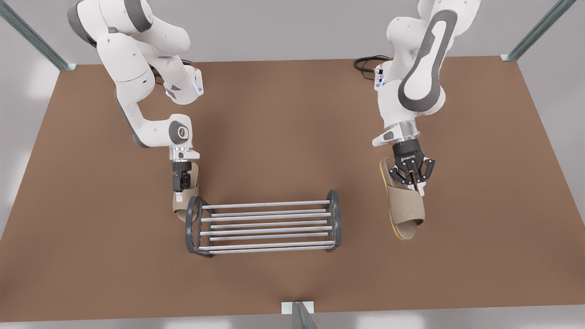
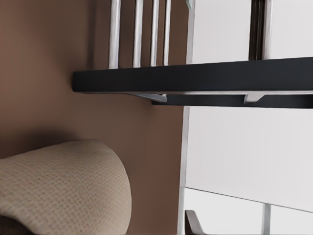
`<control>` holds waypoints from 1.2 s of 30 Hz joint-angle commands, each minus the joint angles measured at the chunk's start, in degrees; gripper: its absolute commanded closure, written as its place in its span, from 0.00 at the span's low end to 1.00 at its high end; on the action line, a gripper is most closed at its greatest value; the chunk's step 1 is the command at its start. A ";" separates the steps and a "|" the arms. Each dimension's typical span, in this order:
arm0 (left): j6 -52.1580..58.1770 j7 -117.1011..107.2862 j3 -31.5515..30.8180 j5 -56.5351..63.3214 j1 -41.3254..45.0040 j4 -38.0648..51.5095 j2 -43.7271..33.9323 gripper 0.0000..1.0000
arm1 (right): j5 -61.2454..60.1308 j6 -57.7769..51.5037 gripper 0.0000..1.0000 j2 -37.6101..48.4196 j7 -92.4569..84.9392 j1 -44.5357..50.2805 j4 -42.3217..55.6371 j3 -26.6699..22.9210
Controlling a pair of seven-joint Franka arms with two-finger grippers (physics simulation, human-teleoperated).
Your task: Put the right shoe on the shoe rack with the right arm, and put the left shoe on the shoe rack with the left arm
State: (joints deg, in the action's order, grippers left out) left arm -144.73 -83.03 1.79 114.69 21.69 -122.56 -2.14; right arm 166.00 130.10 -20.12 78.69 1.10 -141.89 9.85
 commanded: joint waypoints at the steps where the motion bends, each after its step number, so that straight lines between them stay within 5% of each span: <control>1: 17.45 35.64 -3.62 -7.54 6.87 0.91 -1.12 0.79 | 1.96 -0.20 0.22 -0.01 0.15 0.04 0.03 -0.01; 5: 43.73 43.47 -22.96 -21.52 7.75 11.02 8.64 0.79 | 1.87 -0.20 0.33 -0.01 0.32 -0.05 0.03 -0.09; 8: 56.31 45.50 -23.41 -24.87 16.27 22.97 18.83 0.79 | 1.87 -0.29 0.45 0.08 0.32 0.04 0.12 -0.36; 10: 61.05 45.50 -23.32 -26.54 20.23 29.39 24.02 0.79 | 1.87 -0.29 0.65 0.17 0.32 0.04 0.03 -0.36; 12: 64.13 46.20 -23.32 -26.45 22.60 35.98 29.56 0.79 | 1.96 -0.20 0.70 0.43 0.24 0.04 0.03 -0.36; 14: 63.96 46.20 -22.79 -25.66 22.60 37.74 32.37 0.79 | 1.96 -0.03 0.78 1.66 -0.90 -0.05 0.03 -0.36; 20: 60.88 46.29 -21.12 -23.37 21.81 50.75 44.94 0.79 | 2.04 7.35 0.79 14.23 -4.25 -1.54 0.12 -0.36; 28: 45.24 46.11 -19.98 -25.22 16.63 64.11 54.70 0.79 | 0.12 43.12 0.79 23.81 -3.63 -3.83 19.89 -0.36; 29: 44.80 46.20 -20.07 -25.31 16.45 64.11 55.05 0.64 | -0.77 44.27 0.79 23.90 -3.63 -3.83 21.03 -0.36; 30: 44.71 45.76 -20.07 -25.40 15.84 63.76 55.31 0.00 | -0.86 44.88 0.79 24.25 -3.63 -3.74 21.48 -0.27; 36: 45.94 45.41 -20.24 -29.88 16.27 63.23 54.96 0.00 | -1.03 48.23 0.79 23.99 -3.81 -3.74 23.59 -0.36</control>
State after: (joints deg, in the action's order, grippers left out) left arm -97.60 -43.61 -18.48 86.52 37.91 -59.35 53.00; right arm 165.09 172.74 3.89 75.81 -2.09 -118.36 9.55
